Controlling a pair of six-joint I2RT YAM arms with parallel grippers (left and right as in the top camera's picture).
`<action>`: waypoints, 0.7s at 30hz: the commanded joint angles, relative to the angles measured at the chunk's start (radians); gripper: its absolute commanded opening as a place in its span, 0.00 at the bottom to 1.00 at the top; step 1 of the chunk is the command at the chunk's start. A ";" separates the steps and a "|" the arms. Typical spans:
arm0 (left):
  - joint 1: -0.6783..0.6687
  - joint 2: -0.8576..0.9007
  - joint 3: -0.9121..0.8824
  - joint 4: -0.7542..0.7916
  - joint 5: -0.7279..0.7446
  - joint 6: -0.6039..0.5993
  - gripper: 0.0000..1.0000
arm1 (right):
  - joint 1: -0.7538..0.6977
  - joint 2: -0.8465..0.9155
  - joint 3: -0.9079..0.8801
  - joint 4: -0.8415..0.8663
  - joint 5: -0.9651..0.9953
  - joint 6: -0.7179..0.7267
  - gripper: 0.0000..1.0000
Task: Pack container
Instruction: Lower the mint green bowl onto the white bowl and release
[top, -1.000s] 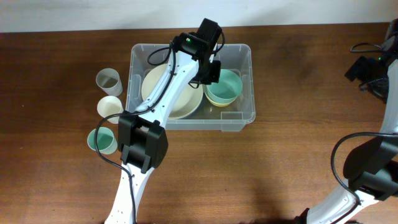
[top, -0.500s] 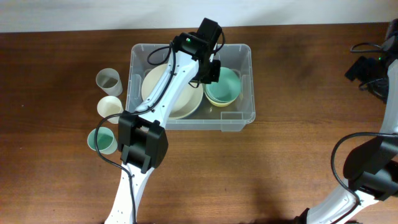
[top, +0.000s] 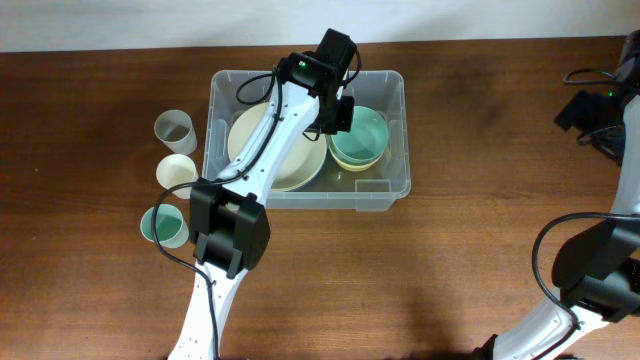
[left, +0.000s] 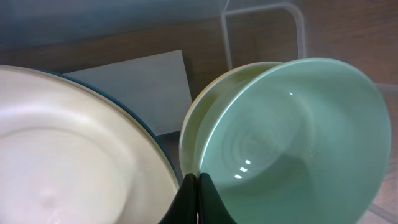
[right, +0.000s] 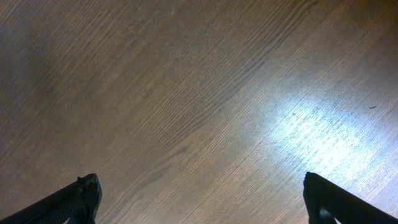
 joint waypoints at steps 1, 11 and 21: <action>-0.001 0.008 0.010 0.002 0.004 0.006 0.01 | -0.002 0.010 -0.006 0.000 0.016 -0.007 0.99; -0.001 0.008 0.010 -0.011 0.004 0.005 0.01 | -0.002 0.010 -0.006 0.000 0.016 -0.007 0.99; -0.001 0.008 0.010 -0.035 0.061 0.005 0.01 | -0.002 0.010 -0.006 0.000 0.016 -0.007 0.99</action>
